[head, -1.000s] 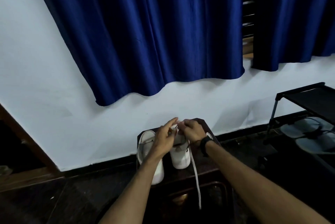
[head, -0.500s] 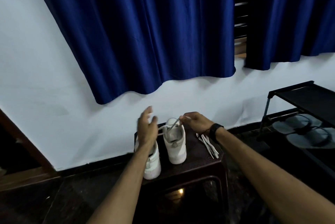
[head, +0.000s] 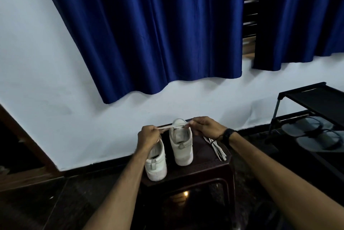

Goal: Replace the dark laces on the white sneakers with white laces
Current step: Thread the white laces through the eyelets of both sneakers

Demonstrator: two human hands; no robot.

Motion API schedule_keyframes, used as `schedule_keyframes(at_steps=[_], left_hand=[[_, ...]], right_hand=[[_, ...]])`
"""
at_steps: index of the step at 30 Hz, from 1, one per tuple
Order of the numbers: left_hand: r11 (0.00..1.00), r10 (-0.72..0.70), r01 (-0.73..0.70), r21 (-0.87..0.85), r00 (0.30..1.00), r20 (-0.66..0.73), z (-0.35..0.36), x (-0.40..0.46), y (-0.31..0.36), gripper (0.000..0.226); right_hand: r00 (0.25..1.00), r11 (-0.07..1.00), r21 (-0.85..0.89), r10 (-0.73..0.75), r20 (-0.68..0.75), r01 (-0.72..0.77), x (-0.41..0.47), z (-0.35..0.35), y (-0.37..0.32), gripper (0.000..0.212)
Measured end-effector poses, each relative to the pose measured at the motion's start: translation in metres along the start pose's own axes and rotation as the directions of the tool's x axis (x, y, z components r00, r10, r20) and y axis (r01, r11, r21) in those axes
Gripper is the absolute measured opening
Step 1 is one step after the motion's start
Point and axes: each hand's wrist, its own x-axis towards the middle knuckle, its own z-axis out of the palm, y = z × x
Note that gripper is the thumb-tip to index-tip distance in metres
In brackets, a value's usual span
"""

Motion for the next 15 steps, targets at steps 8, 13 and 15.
schedule_keyframes(at_steps=[8,13,15], left_hand=[[0.959,0.239,-0.167,-0.23,0.91,0.338,0.019,-0.011,0.051,0.031],[0.966,0.232,-0.257,0.033,0.915,0.331,0.028,-0.002,0.039,0.038],[0.959,0.234,-0.271,0.087,0.925,0.3,0.028,0.005,0.029,0.034]], right_hand=[[0.958,0.878,-0.464,-0.223,-0.183,0.116,0.008,0.027,-0.02,0.025],[0.933,0.888,-0.43,-0.283,-0.225,0.166,0.012,0.029,-0.006,0.021],[0.943,0.891,-0.408,-0.287,-0.169,0.198,0.012,0.03,0.008,0.021]])
